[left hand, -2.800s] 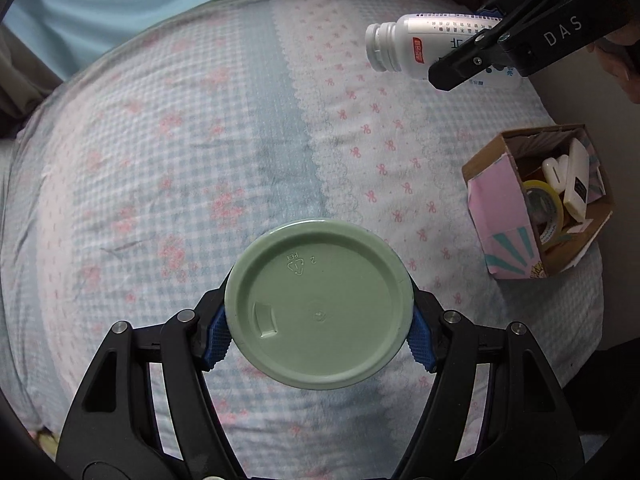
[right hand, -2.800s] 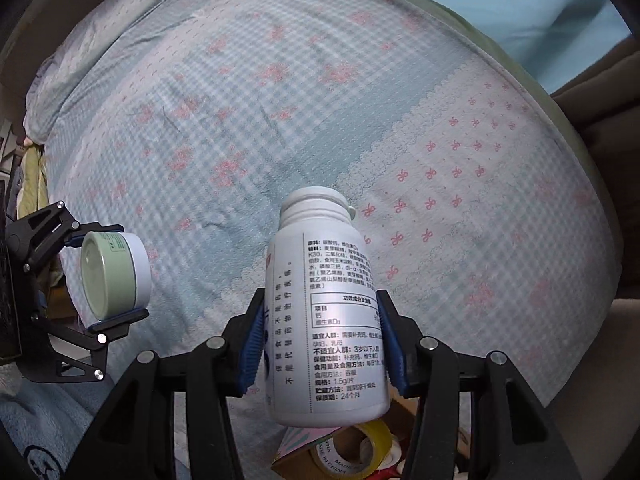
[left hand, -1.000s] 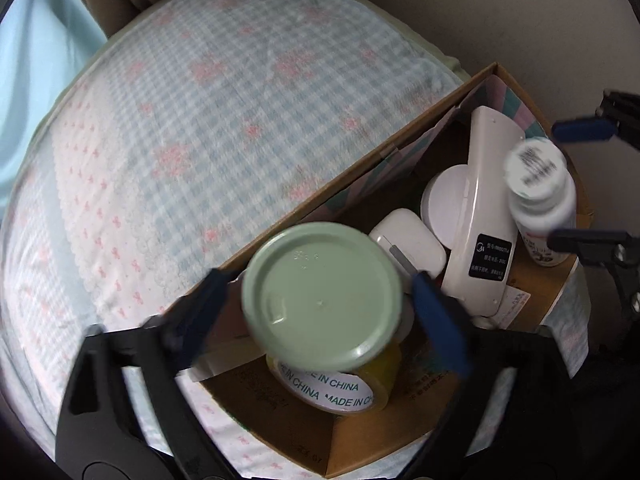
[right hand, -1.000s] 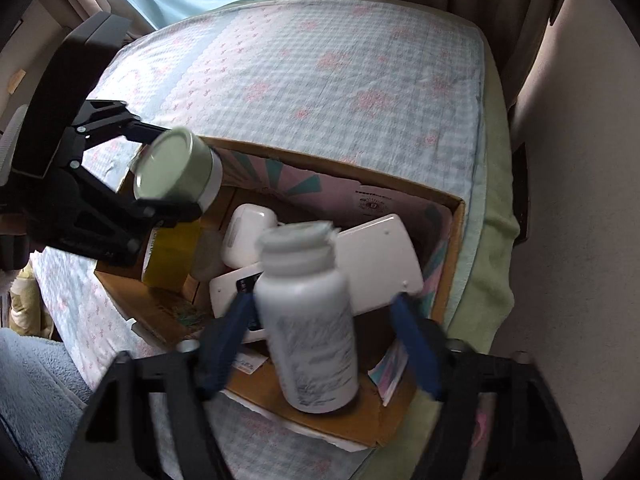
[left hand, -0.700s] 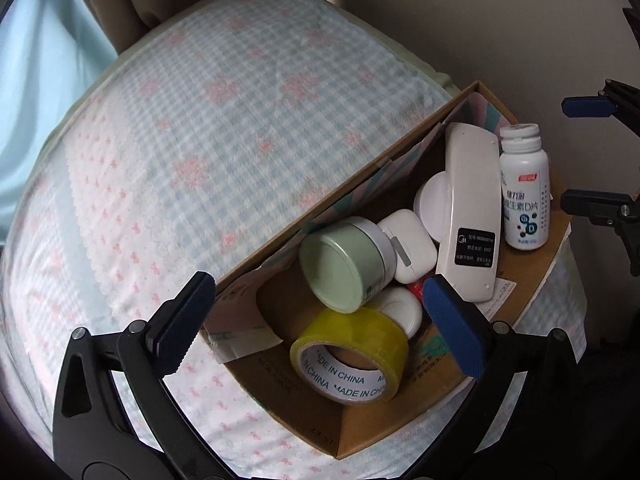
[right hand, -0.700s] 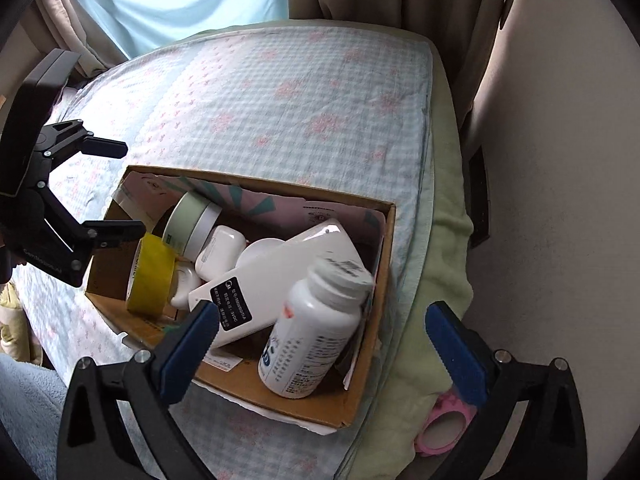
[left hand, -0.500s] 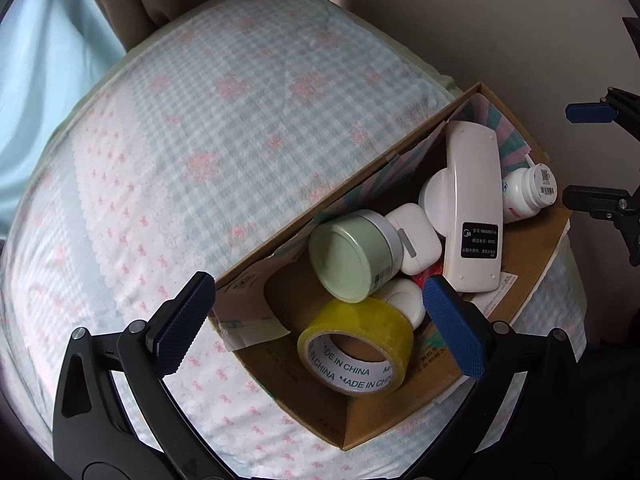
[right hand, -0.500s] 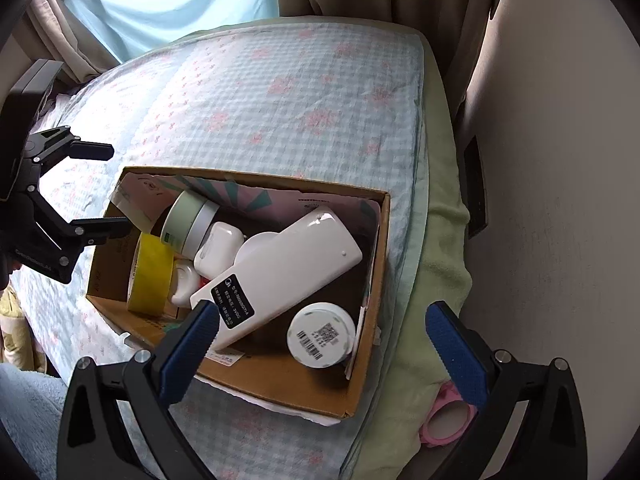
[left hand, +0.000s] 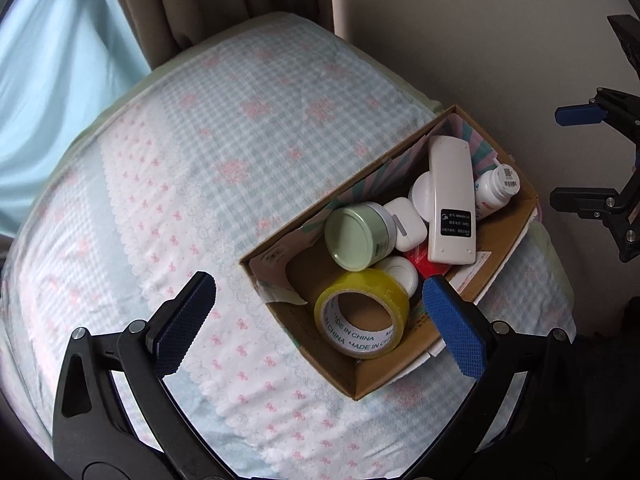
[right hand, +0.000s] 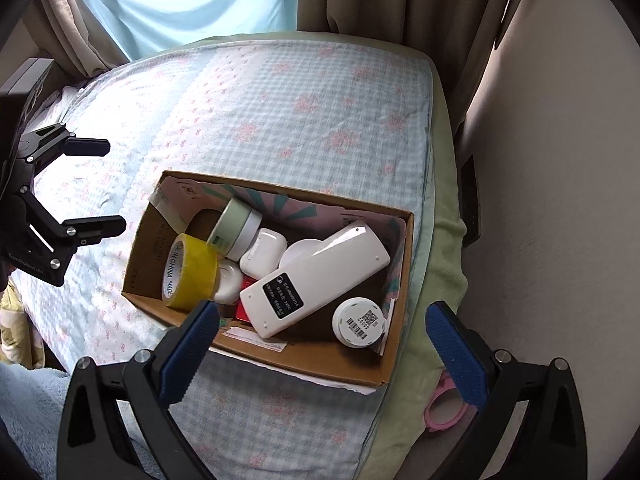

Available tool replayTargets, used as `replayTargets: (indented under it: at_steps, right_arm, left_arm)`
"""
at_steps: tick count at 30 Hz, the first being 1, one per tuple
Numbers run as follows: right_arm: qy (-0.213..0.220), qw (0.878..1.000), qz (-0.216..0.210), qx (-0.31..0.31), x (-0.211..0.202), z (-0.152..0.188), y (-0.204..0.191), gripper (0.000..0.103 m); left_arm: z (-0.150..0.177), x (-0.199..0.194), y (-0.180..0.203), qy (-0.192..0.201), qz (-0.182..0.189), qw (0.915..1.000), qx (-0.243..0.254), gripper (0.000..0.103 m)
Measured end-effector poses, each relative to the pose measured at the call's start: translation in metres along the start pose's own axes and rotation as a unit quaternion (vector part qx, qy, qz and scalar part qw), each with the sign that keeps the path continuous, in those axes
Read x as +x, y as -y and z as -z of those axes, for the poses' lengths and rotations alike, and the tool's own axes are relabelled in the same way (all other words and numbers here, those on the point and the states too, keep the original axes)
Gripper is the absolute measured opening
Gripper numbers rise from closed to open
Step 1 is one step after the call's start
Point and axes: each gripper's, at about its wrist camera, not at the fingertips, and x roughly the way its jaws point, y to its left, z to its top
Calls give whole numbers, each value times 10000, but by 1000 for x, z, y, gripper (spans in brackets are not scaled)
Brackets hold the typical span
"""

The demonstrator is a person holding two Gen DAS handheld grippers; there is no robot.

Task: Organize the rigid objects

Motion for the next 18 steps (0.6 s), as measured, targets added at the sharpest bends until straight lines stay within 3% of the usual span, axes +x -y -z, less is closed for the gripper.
replayTargets:
  at_steps: [5,11,15,18]
  right_arm:
    - [199,9996,149,-104,-33,-13,-38,103]
    - [595,9980,-14,-217,-76,-37,-102,103]
    - [1003,9945,-196,-235,-112,-55,-155,103]
    - [1363,9904,-155,-143,-144,-66,-194,103]
  left_arm:
    - [22,-60,-23,362,-132,9992,-123,103]
    - [61,-144,-68,838,-349,9943,-553,103]
    - [93,-213,-106,1333,-566,9841,-1024,103]
    - [115,-266,-127,1793,-960,9714,-1227,103]
